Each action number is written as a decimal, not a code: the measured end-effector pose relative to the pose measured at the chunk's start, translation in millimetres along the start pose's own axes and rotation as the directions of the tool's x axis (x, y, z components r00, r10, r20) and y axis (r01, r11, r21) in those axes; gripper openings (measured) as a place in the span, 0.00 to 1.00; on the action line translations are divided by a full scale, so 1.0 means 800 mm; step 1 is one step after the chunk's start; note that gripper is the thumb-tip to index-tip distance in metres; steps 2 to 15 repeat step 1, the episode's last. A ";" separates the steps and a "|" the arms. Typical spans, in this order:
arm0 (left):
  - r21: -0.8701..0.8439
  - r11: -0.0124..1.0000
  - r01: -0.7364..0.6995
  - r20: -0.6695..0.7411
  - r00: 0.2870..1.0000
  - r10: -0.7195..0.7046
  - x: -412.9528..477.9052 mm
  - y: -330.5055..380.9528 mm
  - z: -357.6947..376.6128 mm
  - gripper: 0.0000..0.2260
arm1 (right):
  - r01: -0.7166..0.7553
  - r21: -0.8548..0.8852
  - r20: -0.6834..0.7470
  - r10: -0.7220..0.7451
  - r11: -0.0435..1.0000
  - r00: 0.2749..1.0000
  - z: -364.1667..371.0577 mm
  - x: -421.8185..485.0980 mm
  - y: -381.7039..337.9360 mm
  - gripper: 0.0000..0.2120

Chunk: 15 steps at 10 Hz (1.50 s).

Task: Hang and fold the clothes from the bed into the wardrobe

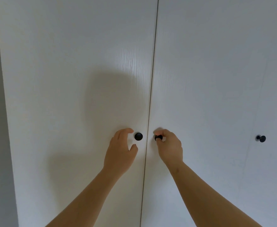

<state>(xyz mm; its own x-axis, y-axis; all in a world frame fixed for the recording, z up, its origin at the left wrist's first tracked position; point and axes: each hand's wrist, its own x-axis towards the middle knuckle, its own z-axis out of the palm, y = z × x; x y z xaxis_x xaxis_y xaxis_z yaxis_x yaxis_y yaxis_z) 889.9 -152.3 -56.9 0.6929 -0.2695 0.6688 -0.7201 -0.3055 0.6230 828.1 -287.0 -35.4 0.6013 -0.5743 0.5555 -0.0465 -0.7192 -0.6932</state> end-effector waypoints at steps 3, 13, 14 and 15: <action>0.017 1.000 0.026 -0.008 1.000 -0.026 -0.011 0.013 -0.002 0.19 | 0.028 -0.006 0.062 -0.028 1.000 0.998 -0.008 -0.017 0.005 0.18; 0.017 1.000 0.026 -0.008 1.000 -0.026 -0.011 0.013 -0.002 0.19 | 0.028 -0.006 0.062 -0.028 1.000 0.998 -0.008 -0.017 0.005 0.18; 0.017 1.000 0.026 -0.008 1.000 -0.026 -0.011 0.013 -0.002 0.19 | 0.028 -0.006 0.062 -0.028 1.000 0.998 -0.008 -0.017 0.005 0.18; 0.017 1.000 0.026 -0.008 1.000 -0.026 -0.011 0.013 -0.002 0.19 | 0.028 -0.006 0.062 -0.028 1.000 0.998 -0.008 -0.017 0.005 0.18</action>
